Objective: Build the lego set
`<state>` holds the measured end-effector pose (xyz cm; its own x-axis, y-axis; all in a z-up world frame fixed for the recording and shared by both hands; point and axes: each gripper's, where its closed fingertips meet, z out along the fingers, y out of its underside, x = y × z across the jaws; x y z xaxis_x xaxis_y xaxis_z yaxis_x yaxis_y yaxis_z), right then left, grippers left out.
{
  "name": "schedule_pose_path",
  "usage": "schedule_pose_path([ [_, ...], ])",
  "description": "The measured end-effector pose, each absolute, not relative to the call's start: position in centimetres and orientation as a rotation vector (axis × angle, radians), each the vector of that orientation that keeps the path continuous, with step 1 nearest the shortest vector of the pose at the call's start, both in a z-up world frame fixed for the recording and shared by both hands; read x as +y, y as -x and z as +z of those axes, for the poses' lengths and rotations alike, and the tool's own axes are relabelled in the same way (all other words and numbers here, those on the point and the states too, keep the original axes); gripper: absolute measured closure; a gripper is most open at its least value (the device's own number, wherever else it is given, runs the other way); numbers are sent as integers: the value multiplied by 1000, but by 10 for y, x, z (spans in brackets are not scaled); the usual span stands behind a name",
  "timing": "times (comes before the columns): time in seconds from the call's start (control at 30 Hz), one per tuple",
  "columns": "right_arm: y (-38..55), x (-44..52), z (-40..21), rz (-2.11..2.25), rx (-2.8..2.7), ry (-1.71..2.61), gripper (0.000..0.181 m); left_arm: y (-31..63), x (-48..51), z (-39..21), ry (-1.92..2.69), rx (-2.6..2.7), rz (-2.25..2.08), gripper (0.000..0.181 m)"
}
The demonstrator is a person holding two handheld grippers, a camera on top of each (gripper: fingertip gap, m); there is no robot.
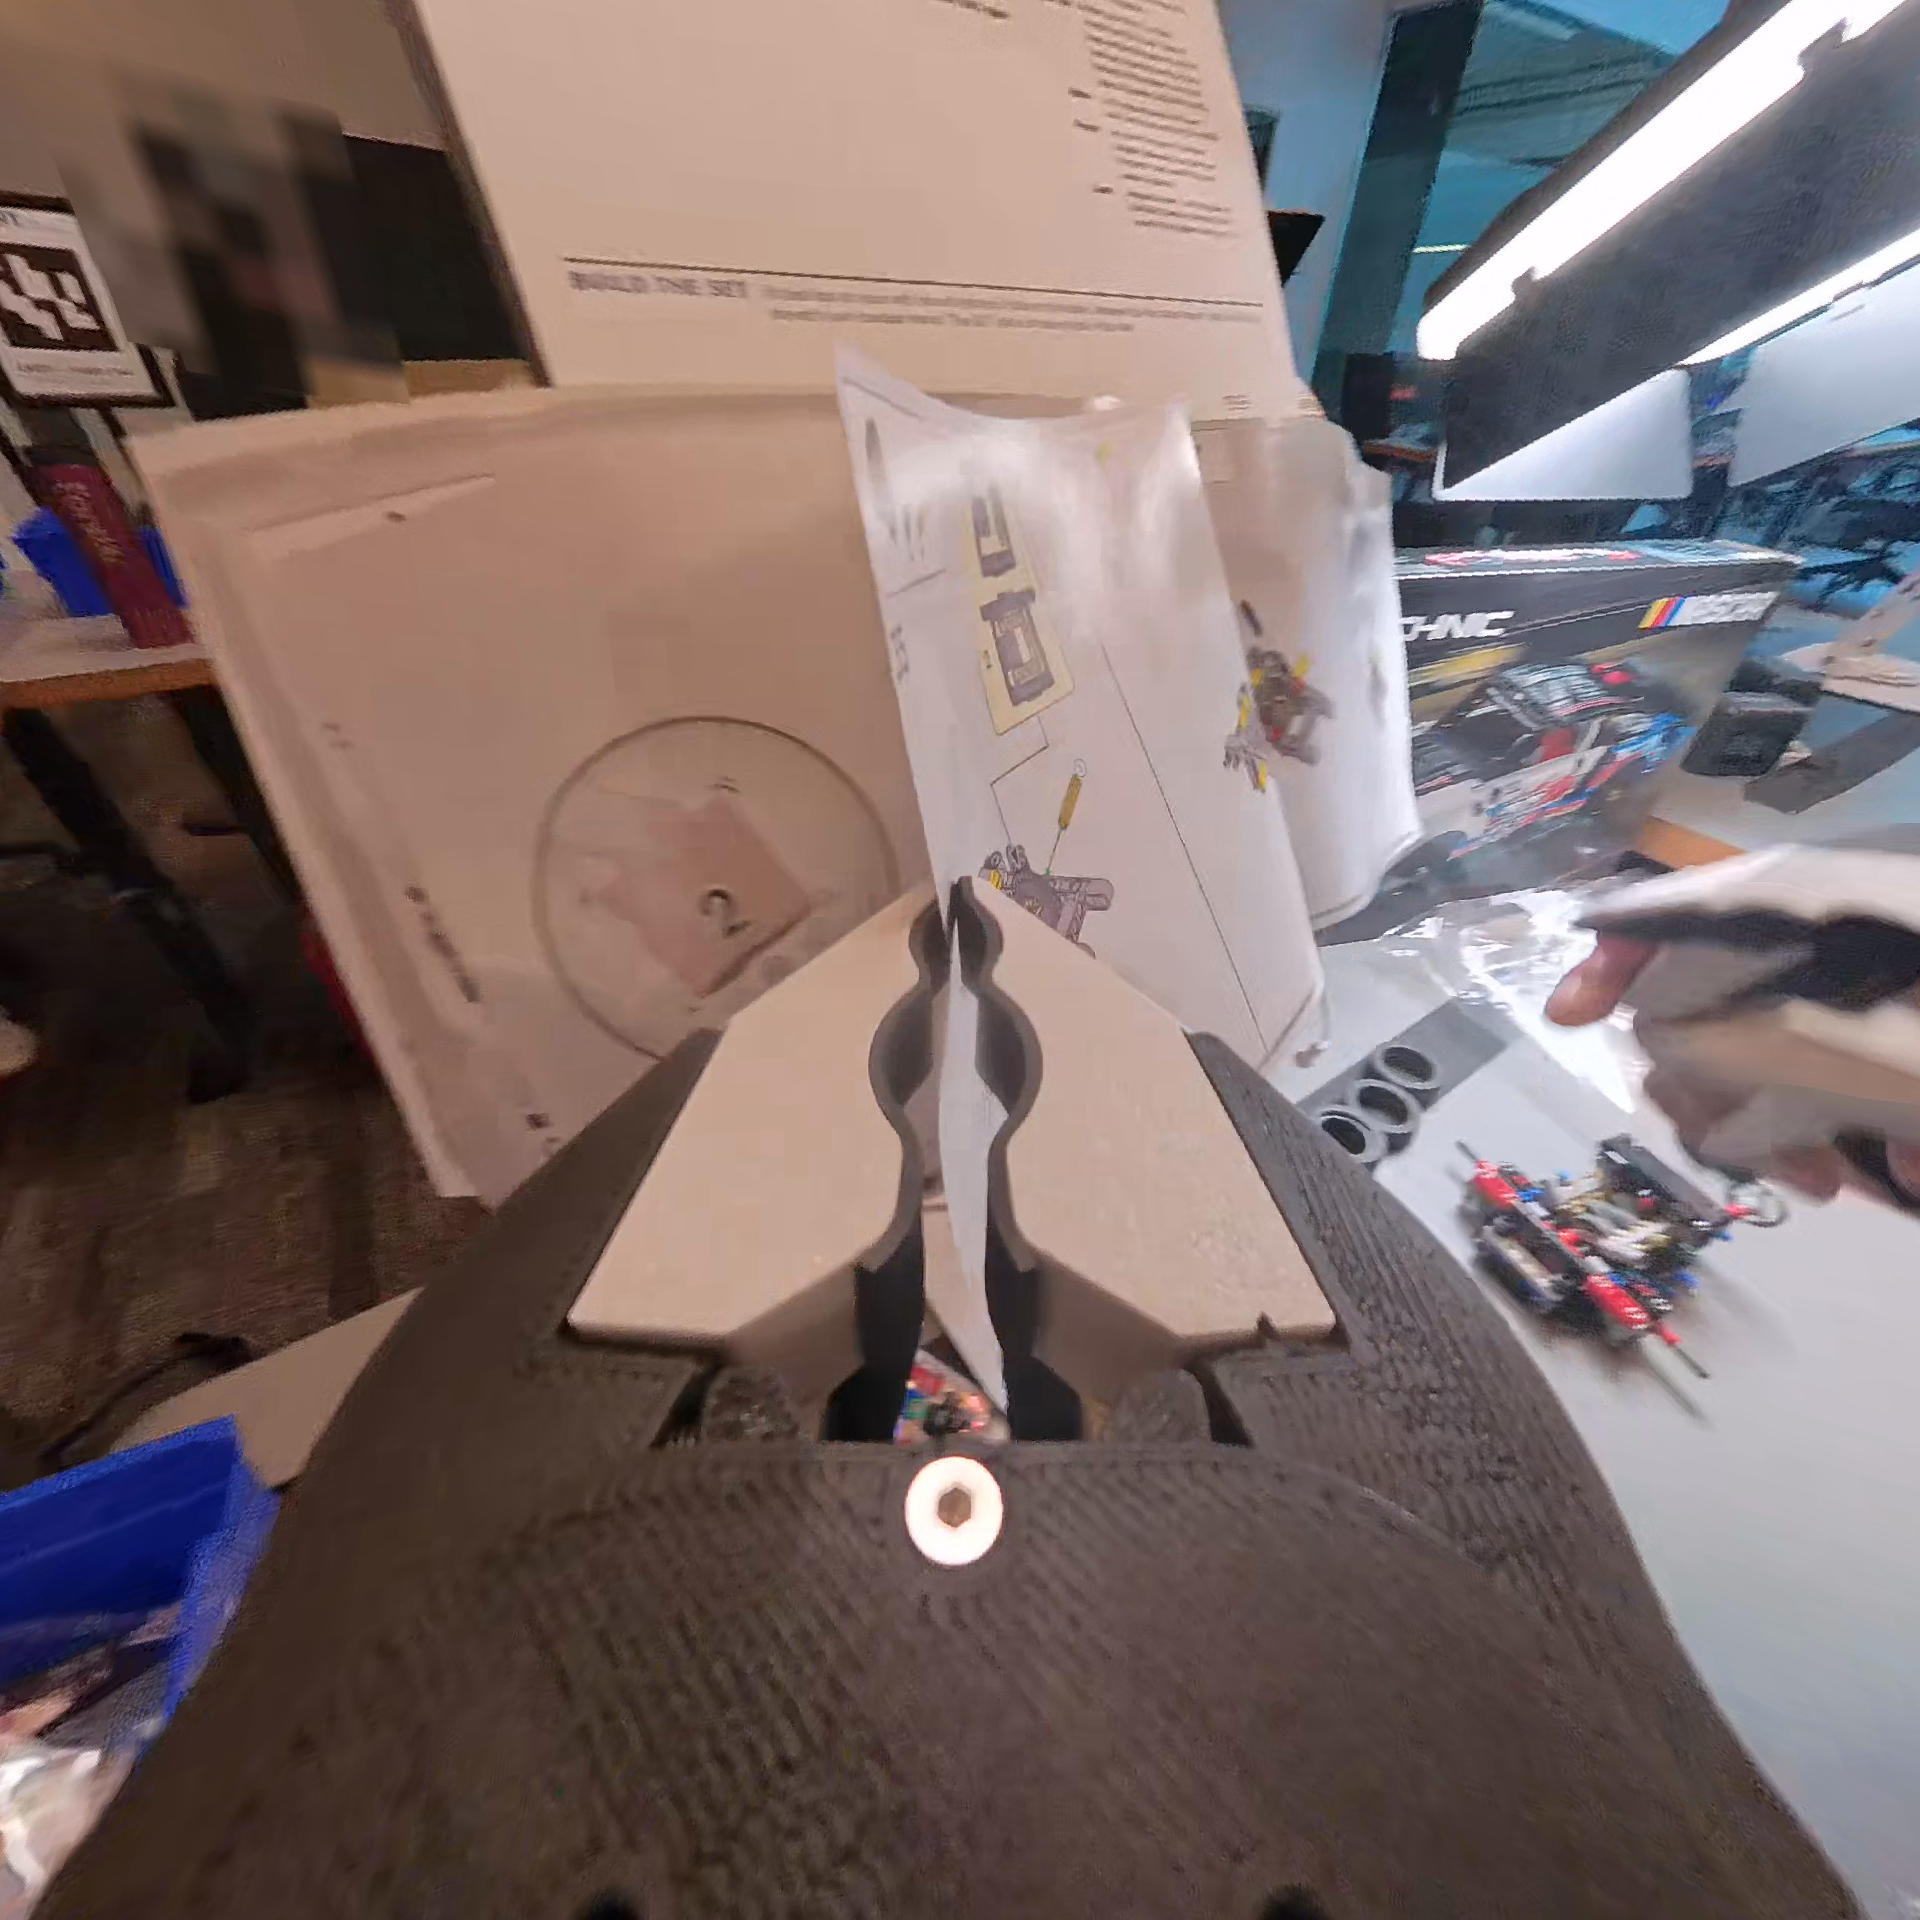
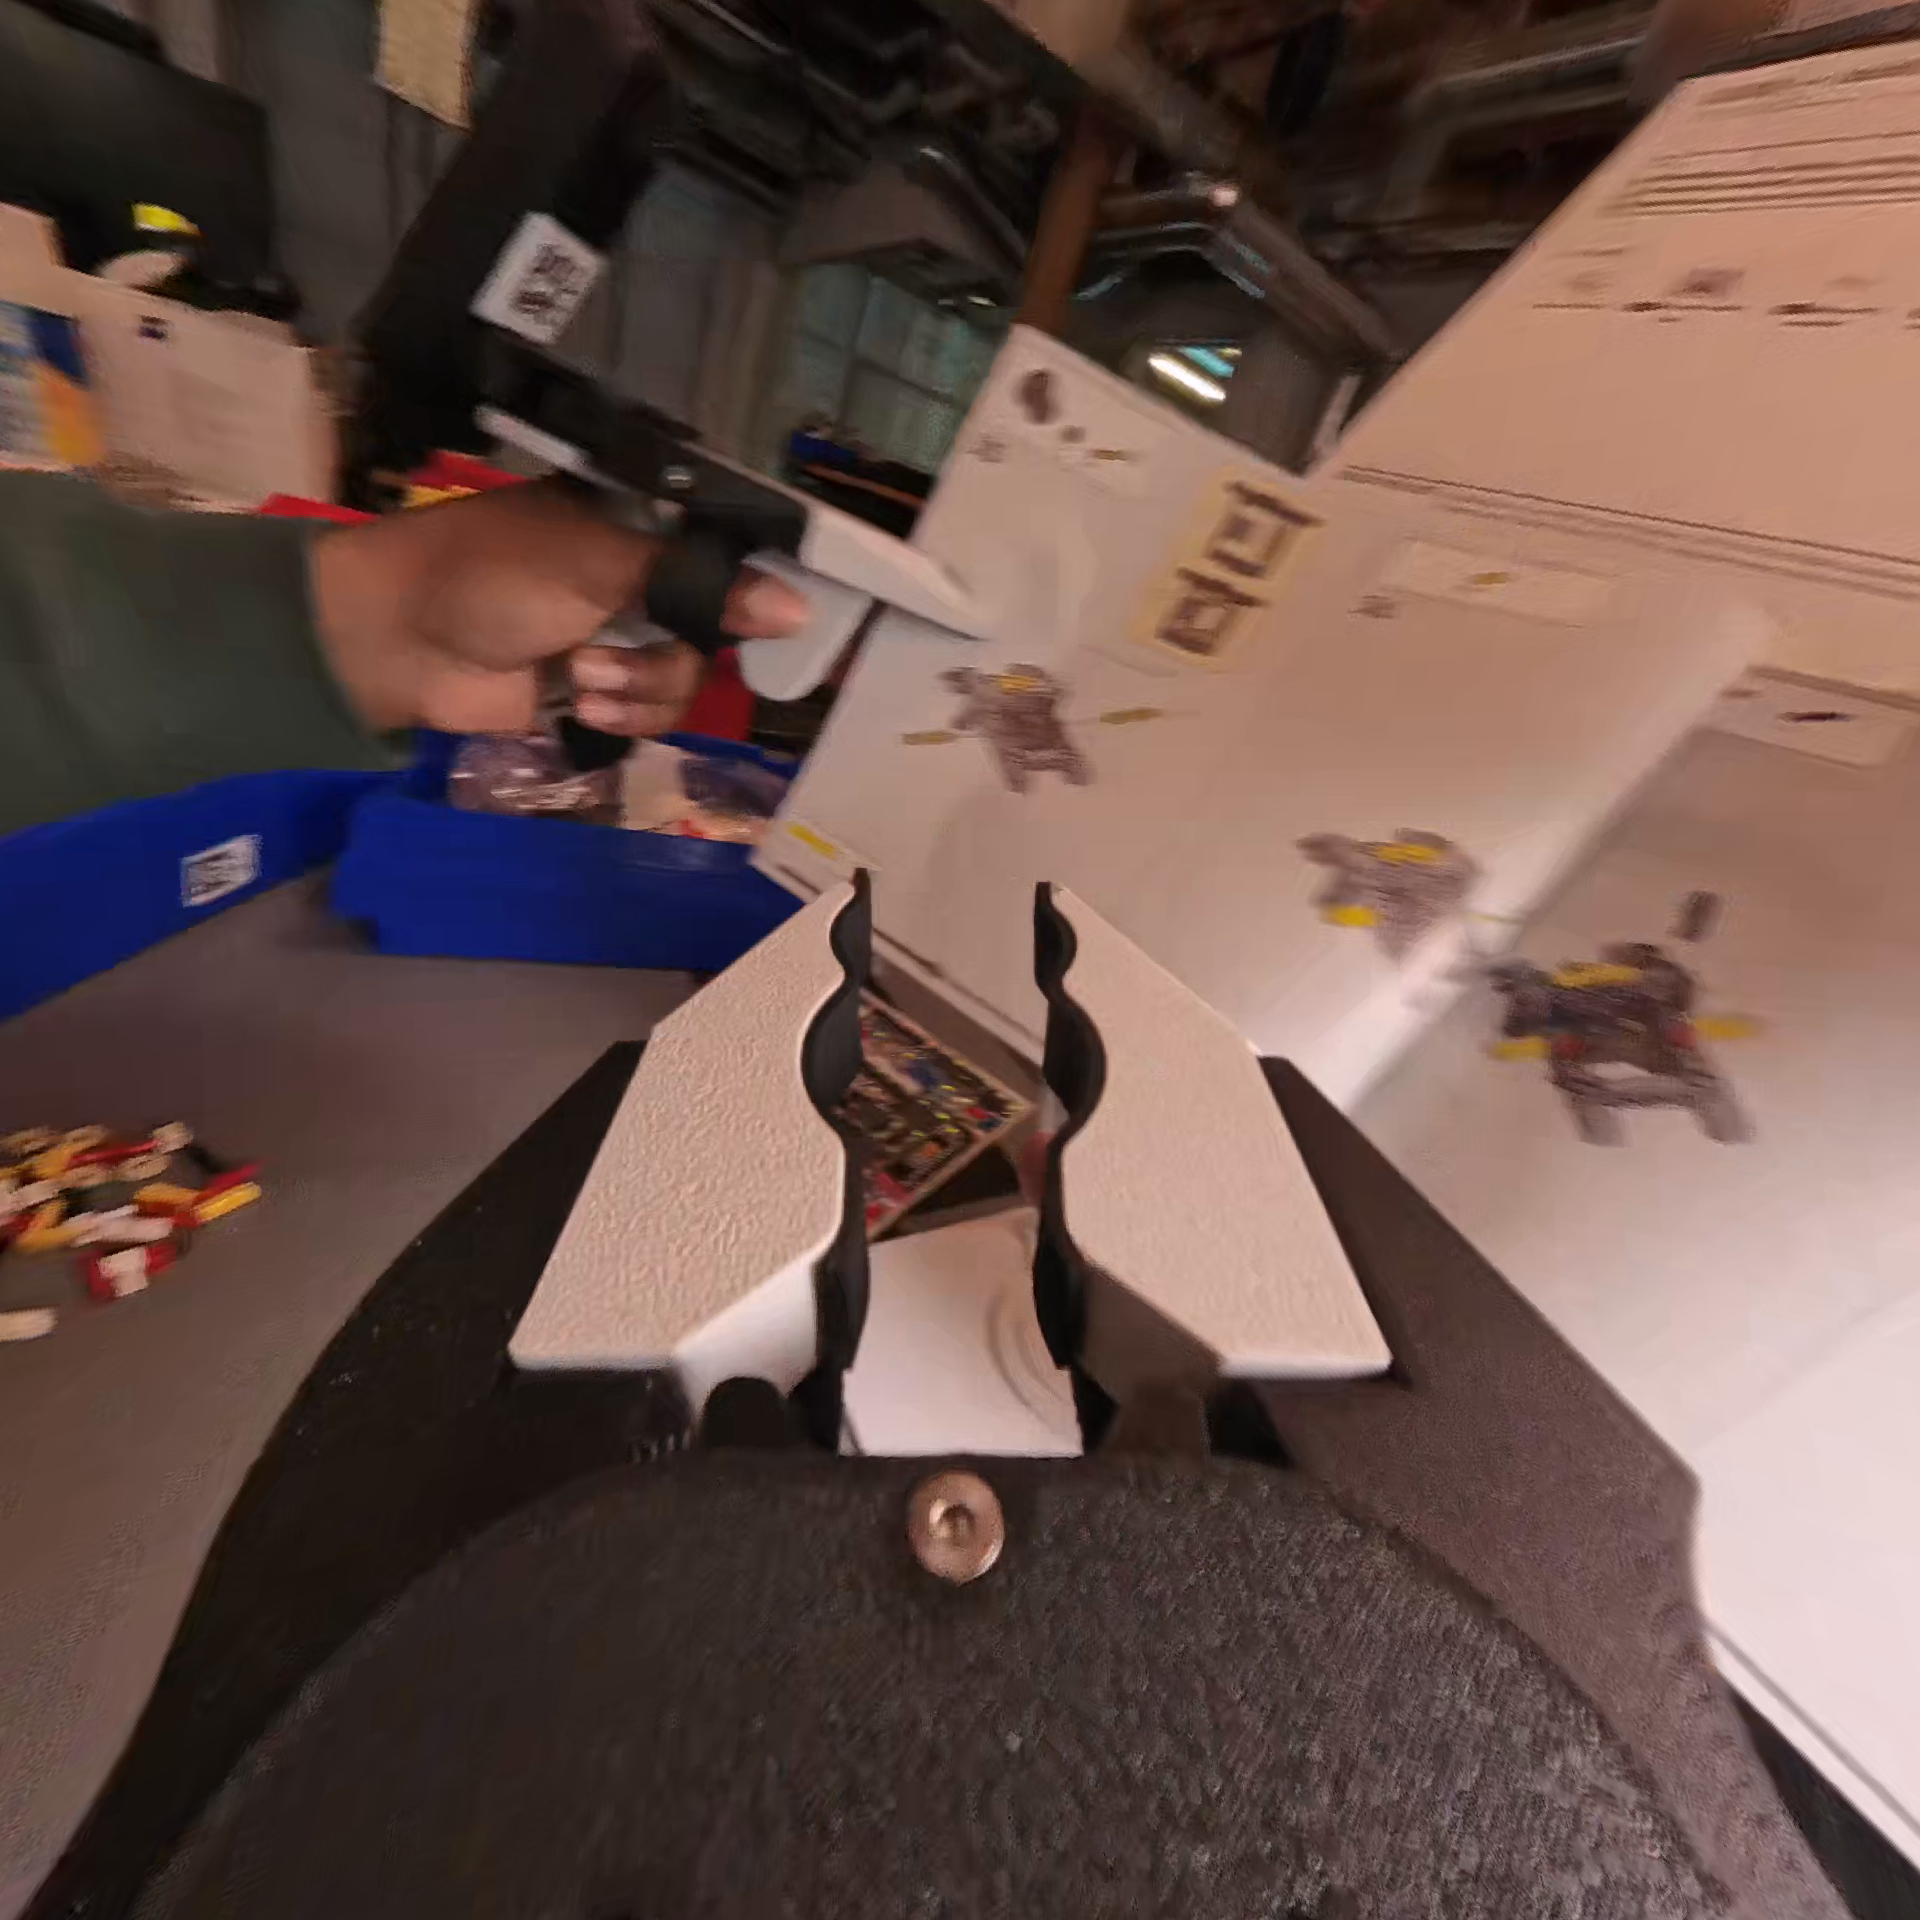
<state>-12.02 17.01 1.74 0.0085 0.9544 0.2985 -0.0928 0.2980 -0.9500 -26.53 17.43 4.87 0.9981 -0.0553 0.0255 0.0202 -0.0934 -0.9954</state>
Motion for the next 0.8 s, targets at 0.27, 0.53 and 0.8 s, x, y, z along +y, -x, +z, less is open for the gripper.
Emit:
schedule_pose_path([
  [0.27, 143, 280, 2, 424, -1306, 1101, 156, 325, 184, 64, 1694, 15, 51, 181],
  [0.53, 203, 280, -7, 113, -1432, 1088, 141, 379, 168, 42, 1615, -306, 56, 165],
  [0.8, 218, 279, -15, -47, -1456, 998, 141, 356, 144, -65, 1411, -822, -544, 135],
])
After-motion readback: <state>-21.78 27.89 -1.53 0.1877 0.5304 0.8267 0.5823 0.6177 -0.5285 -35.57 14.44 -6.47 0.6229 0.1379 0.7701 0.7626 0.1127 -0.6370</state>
